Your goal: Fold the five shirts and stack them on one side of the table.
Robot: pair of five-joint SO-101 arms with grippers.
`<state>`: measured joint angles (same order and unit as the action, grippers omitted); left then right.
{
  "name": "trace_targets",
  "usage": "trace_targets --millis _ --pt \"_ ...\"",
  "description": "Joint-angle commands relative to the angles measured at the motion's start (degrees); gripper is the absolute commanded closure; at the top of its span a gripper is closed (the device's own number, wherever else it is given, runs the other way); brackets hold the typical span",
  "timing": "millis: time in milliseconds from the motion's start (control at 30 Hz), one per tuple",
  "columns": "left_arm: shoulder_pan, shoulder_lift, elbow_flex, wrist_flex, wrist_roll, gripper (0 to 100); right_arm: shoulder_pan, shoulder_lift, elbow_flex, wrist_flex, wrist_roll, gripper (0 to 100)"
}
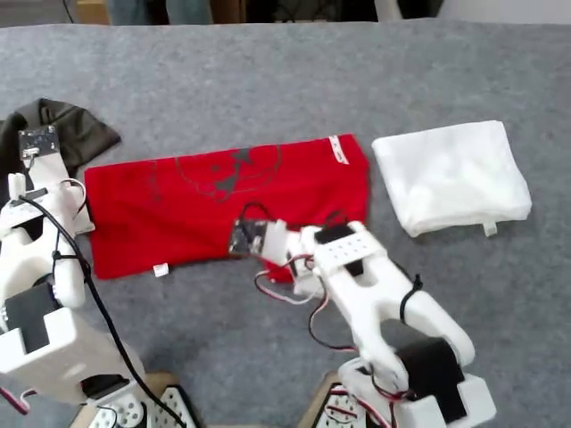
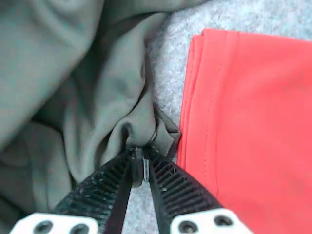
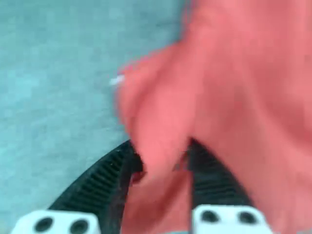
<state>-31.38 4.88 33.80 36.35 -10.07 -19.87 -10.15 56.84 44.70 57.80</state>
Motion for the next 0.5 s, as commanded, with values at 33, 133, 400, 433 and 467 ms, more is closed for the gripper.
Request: trace_targets --millis 33,133,400,433,467 --pt "-0.2 0.1 -0.3 -0.3 -0.1 97 3.1 3.4 -2.2 0.4 0.7 96.4" --pt "-0.3 0.3 -0.7 -0.2 0.0 97 3.2 3.3 -10.0 11.0 0.7 98.2" --pt "-0.3 0.3 -0.7 -0.2 0.0 97 2.4 9.8 -43.2 37.1 0.9 98.4" --pt "-0.3 0.3 -0.7 -0.2 0.0 97 2.4 12.3 -46.4 37.4 1.4 98.4" --pt "-0.3 0.3 -0.7 -0.2 0.0 97 2.5 14.8 -49.4 37.5 2.5 98.4"
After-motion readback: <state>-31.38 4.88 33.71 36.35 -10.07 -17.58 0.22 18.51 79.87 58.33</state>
